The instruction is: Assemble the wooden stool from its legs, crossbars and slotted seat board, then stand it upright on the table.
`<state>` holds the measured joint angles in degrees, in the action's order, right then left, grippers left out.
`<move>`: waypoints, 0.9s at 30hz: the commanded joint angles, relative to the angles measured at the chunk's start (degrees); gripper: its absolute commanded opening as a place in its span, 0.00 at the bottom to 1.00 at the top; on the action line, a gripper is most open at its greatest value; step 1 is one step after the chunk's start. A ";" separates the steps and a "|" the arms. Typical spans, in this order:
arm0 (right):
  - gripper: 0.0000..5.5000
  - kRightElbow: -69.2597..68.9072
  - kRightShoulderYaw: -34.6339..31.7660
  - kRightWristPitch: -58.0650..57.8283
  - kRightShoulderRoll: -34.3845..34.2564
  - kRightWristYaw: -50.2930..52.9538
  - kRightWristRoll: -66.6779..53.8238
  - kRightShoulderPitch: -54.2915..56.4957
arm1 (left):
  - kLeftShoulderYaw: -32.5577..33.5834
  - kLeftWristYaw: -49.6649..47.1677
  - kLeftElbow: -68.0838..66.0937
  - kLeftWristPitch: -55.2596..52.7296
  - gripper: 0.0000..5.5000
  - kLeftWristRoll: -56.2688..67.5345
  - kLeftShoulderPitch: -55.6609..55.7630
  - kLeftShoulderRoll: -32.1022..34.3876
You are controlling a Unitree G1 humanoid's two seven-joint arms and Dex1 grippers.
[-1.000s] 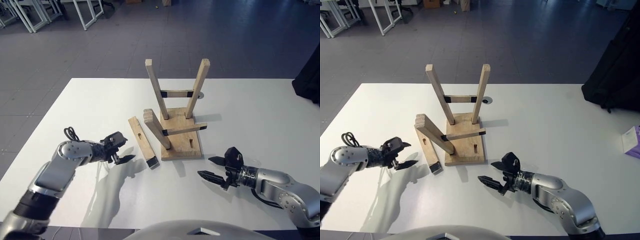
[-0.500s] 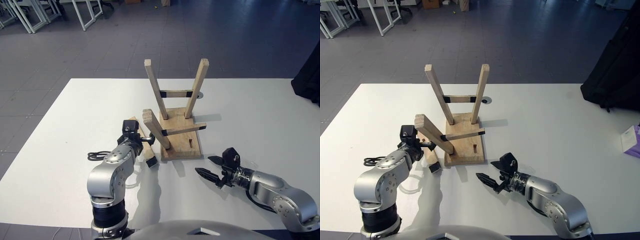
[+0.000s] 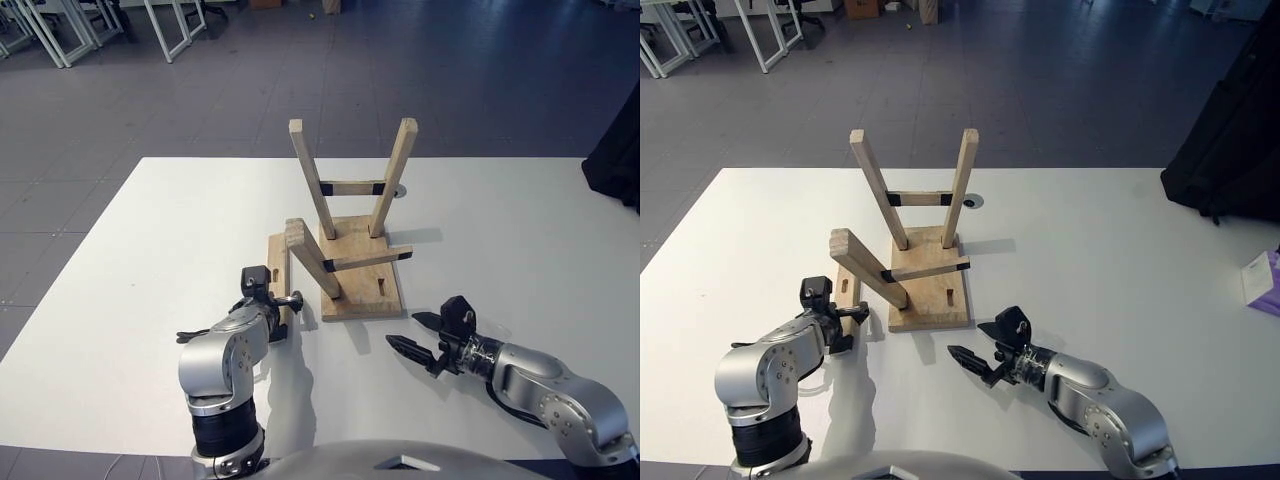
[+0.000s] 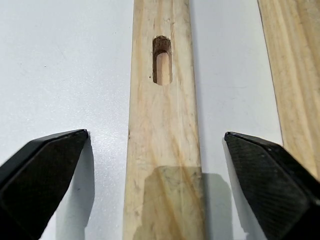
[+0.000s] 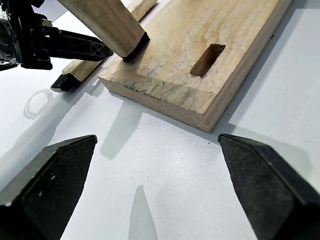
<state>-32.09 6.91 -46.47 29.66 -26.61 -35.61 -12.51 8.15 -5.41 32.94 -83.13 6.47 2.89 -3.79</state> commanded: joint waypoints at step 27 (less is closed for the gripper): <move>0.82 10.15 -18.92 -5.30 3.22 2.35 -3.94 20.99 | 26.92 31.10 -13.43 30.33 0.37 33.39 11.43 19.77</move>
<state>-22.85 -8.06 -48.49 32.06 -24.12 -35.06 1.72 28.41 20.64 20.74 -52.84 30.06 7.85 11.98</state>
